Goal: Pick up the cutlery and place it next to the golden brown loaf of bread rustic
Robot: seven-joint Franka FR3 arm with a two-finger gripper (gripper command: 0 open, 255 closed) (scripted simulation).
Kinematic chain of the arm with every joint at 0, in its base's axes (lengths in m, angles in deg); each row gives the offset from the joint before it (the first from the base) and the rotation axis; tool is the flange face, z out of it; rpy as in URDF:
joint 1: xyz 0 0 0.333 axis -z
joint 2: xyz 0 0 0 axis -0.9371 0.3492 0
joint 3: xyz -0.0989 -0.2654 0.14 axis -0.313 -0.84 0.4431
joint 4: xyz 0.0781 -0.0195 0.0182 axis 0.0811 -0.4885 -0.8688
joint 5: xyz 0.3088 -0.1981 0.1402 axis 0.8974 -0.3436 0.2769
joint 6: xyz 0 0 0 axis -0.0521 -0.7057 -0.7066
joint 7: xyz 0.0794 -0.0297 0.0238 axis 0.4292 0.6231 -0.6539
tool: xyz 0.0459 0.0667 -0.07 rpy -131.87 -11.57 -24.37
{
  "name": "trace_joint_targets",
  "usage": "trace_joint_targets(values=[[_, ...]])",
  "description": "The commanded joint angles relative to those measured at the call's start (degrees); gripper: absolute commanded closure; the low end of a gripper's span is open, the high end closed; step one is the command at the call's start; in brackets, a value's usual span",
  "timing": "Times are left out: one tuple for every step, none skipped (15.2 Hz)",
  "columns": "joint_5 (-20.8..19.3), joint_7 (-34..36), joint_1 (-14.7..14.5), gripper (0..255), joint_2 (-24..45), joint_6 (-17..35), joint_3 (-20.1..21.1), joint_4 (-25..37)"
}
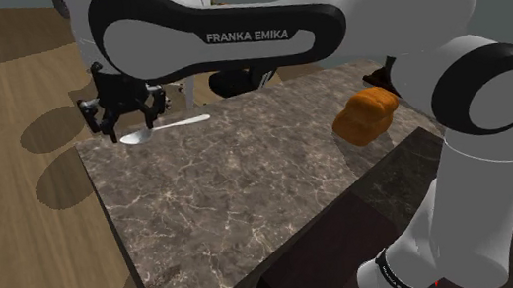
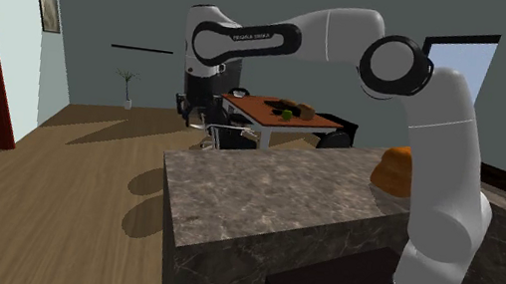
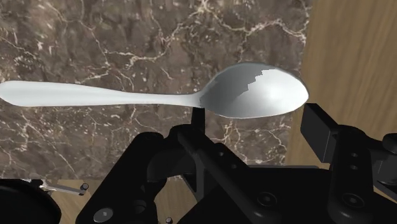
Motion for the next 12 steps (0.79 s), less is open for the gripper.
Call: trace_joint_targets(values=[[0.0, -0.3, -0.2, 255, 0.1, -1.6, 0.0, 1.7], [0.0, -0.4, -0.3, 255, 0.2, -2.4, 0.0, 2.6], [0.0, -0.5, -0.5, 255, 0.3, -3.2, 0.1, 3.6], [0.0, -0.6, -0.6, 255, 0.5, -4.1, 0.1, 4.6], [-0.1, -0.8, -0.8, 255, 0.7, -4.9, 0.1, 5.6], [-0.1, -0.9, -1.0, 255, 0.9, -5.8, 0.1, 6.7], [-0.2, -1.0, -1.2, 255, 1.1, -6.7, 0.1, 7.8], [-0.3, -1.1, -1.4, 255, 1.3, -7.6, 0.1, 8.9], [-0.3, -1.2, -1.5, 255, 1.5, -8.2, 0.1, 9.8], [0.6, -2.2, 0.1, 255, -0.8, -6.9, 0.1, 6.5], [1.6, -3.2, 1.7, 255, -2.9, -5.7, 0.0, 3.4], [2.5, -4.3, 3.2, 255, -4.9, -4.6, -0.1, 0.6]])
